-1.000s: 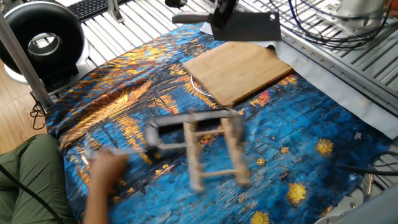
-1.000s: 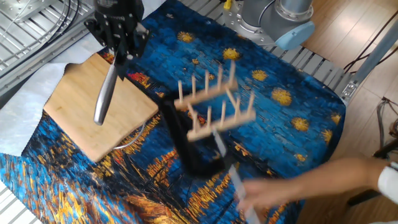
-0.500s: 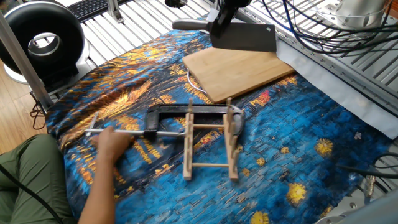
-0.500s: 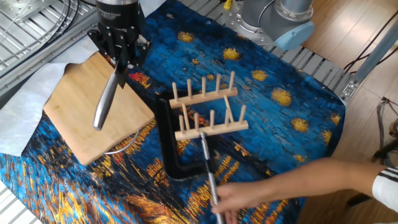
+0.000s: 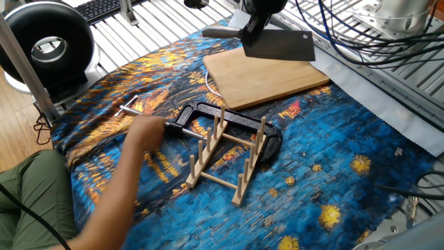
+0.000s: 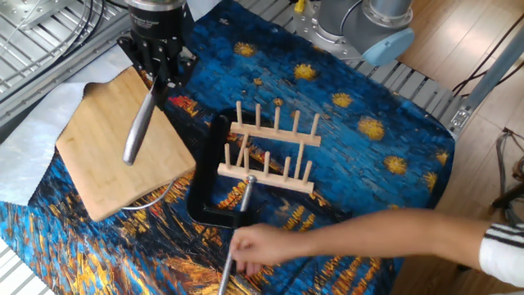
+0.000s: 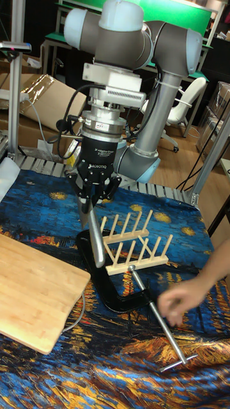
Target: Put the knife on the knife rack
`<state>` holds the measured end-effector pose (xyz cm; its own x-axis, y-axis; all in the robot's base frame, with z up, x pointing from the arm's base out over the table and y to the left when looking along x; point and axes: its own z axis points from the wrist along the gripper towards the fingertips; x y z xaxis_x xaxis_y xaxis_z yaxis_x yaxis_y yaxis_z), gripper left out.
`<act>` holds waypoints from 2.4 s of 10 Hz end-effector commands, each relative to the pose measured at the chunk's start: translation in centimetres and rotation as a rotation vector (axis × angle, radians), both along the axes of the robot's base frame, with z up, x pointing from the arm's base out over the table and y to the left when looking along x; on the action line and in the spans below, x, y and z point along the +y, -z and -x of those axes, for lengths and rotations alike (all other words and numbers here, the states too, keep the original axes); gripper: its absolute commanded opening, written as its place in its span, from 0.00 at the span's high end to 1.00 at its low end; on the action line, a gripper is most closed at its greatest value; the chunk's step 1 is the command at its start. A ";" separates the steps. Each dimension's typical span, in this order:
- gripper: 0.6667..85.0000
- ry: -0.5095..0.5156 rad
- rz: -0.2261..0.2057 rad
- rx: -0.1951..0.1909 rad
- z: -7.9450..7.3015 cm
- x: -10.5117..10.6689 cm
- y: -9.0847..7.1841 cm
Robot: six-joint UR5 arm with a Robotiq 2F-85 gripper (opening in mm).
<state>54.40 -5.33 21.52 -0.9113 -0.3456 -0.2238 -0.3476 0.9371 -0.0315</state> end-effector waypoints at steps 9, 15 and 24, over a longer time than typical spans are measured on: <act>1.00 0.158 -0.008 -0.032 1.2 11.8 -3.1; 1.00 0.147 0.003 0.035 2.7 13.0 -2.3; 1.00 0.121 -0.061 0.031 1.8 15.5 2.5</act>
<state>52.09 9.11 20.68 -0.9596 -0.2096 -0.1877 -0.2160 0.9763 0.0143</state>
